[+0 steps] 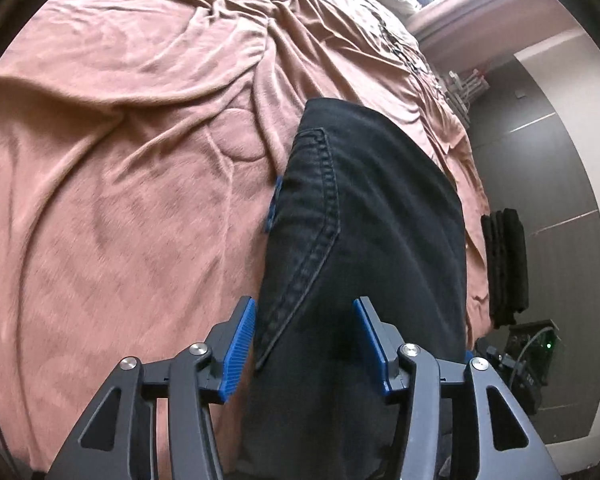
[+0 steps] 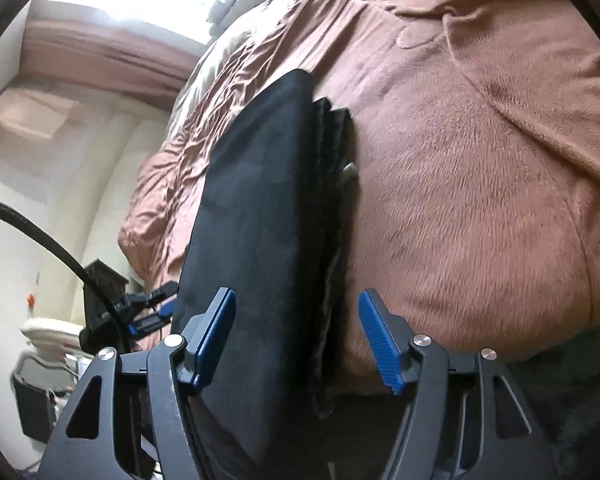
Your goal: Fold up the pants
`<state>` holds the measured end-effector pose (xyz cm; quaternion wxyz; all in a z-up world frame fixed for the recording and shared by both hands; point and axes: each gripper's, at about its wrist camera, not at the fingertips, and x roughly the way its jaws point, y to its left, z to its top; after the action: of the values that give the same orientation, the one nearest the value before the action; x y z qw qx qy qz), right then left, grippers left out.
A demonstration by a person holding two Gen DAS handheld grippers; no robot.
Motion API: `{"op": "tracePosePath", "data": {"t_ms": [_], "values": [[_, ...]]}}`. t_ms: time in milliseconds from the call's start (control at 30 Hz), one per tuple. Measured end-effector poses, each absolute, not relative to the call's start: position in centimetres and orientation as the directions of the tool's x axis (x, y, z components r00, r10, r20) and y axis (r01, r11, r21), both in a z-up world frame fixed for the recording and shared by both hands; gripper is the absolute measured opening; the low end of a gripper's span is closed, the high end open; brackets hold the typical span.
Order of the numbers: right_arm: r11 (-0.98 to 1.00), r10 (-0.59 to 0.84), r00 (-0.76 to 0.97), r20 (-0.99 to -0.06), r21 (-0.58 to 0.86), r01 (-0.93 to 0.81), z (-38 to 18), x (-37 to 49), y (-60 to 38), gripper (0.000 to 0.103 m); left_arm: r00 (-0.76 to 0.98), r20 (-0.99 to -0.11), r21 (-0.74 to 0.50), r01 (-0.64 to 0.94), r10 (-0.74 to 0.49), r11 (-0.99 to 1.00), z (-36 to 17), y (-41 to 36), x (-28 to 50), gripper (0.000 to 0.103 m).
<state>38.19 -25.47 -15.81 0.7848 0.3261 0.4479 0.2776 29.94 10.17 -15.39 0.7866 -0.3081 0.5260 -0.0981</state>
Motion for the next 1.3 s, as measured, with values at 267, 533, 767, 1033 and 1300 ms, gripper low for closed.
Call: {"op": "tracePosePath", "data": {"t_ms": [267,533,767,1033,1300], "values": [[0.588,0.768,0.405,-0.496,0.797,-0.137,-18.3,41.2,-23.7,0.062,0.4,-0.756,-0.607,-0.132,-0.518,0.784,-16.3,10.2,32.9,0.054],[0.564,0.792,0.375,-0.482,0.813,-0.146,-19.2,44.2,-22.7,0.062,0.369,-0.744,-0.625,-0.092,-0.556,0.775,-17.5,10.1,35.6,0.054],[0.551,0.811,0.338,-0.478,0.818,-0.166,-19.5,44.3,-23.3,0.062,0.369,-0.705,-0.677,-0.096,-0.606,0.729,-18.9,10.8,37.7,0.054],[0.57,0.804,0.327,-0.496,0.801,-0.185,-19.2,44.1,-23.9,0.056,0.395,-0.701,-0.669,-0.076,-0.594,0.739,-18.5,10.4,39.2,0.053],[0.584,0.796,0.355,-0.491,0.778,-0.233,-17.7,42.2,-24.4,0.032,0.439,-0.696,-0.634,-0.005,-0.568,0.773,-15.5,9.8,38.0,0.039]]}}
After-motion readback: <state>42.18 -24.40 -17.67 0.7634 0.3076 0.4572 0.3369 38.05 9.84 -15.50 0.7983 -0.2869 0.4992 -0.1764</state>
